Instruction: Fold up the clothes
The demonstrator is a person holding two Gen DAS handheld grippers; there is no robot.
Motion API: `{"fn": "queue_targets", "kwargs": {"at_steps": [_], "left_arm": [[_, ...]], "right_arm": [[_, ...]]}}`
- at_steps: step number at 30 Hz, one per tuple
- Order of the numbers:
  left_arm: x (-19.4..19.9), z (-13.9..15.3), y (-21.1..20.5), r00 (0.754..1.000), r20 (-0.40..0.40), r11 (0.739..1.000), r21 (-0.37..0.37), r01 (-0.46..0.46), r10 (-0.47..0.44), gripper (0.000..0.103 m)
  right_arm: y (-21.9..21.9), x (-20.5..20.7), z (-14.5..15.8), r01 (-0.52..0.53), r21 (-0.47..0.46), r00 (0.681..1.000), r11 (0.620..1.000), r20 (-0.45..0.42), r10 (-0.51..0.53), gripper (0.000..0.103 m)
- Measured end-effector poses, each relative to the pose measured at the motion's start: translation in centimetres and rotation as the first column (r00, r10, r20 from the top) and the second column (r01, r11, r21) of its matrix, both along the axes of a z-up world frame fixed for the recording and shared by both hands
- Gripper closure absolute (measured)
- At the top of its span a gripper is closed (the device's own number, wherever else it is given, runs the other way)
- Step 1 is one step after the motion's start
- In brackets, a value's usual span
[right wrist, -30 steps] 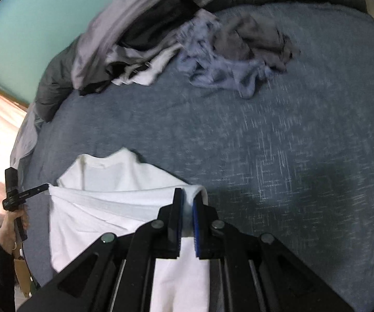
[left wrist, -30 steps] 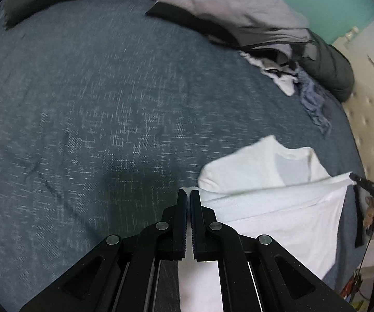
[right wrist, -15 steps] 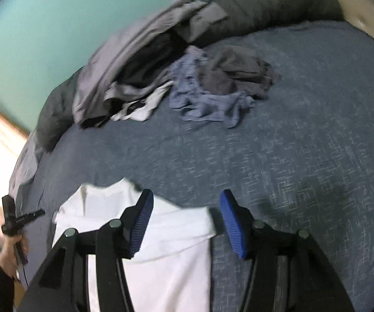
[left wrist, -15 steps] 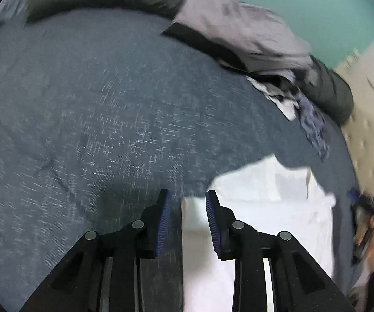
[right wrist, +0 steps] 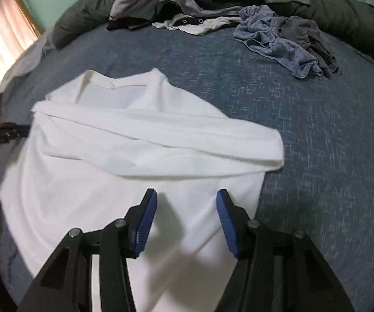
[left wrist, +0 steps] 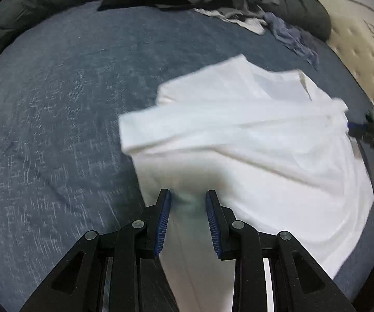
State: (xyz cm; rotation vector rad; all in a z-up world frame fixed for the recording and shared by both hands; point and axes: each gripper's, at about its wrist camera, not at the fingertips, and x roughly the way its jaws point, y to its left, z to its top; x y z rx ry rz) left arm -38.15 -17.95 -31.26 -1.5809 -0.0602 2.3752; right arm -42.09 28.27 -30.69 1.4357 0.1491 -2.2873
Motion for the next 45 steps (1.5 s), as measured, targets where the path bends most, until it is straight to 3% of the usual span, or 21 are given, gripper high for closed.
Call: {"fn": "queue_targets", "kwargs": {"at_steps": [2, 8, 15, 20, 25, 32, 33, 35, 37, 45], "left_arm": [[-1.1, -0.1, -1.0, 0.999, -0.002, 0.998, 0.039, -0.039, 0.039, 0.072], [-4.2, -0.1, -2.0, 0.995, -0.045, 0.996, 0.021, -0.092, 0.093, 0.072], [-6.9, 2.3, -4.4, 0.967, -0.123, 0.974, 0.069, -0.216, 0.223, 0.072], [-5.5, 1.3, -5.4, 0.964, -0.113, 0.969, 0.084, -0.231, 0.239, 0.058], [-5.6, -0.1, -5.6, 0.966, -0.094, 0.967, 0.102, -0.231, 0.241, 0.057], [-6.3, -0.1, -5.4, 0.968, -0.106, 0.964, 0.159, -0.211, 0.229, 0.057], [-6.3, -0.1, -5.2, 0.968, -0.11, 0.964, 0.165, -0.207, 0.226, 0.058], [-6.5, -0.3, -4.7, 0.972, -0.115, 0.969, 0.165, -0.185, 0.205, 0.084], [-6.5, -0.3, -4.2, 0.975, -0.118, 0.974, 0.148, -0.169, 0.187, 0.098], [-5.2, 3.2, -5.9, 0.95, -0.193, 0.961, 0.18, -0.21, 0.243, 0.101]], "right_arm": [[0.1, -0.8, -0.3, 0.019, 0.021, 1.0, 1.0, -0.021, -0.018, 0.055], [1.4, -4.8, 0.0, 0.132, 0.037, 0.988, 0.991, -0.083, -0.129, 0.055], [4.4, -7.1, 2.3, 0.234, -0.071, 0.965, 0.97, -0.103, -0.241, 0.055], [6.3, -6.9, 0.9, 0.262, -0.122, 0.961, 0.958, -0.057, -0.27, 0.055], [7.3, -6.3, 0.6, 0.276, -0.137, 0.957, 0.951, -0.052, -0.285, 0.055], [4.8, -8.3, -0.4, 0.2, -0.102, 0.977, 0.974, -0.054, -0.206, 0.055], [4.5, -8.5, -0.6, 0.196, -0.104, 0.978, 0.975, -0.049, -0.201, 0.058], [4.1, -8.4, -0.7, 0.186, -0.107, 0.98, 0.977, -0.057, -0.192, 0.089], [3.9, -8.3, -0.5, 0.182, -0.113, 0.98, 0.977, -0.066, -0.19, 0.097], [6.9, -6.3, 4.1, 0.232, -0.177, 0.94, 0.957, -0.211, -0.267, 0.1]]}}
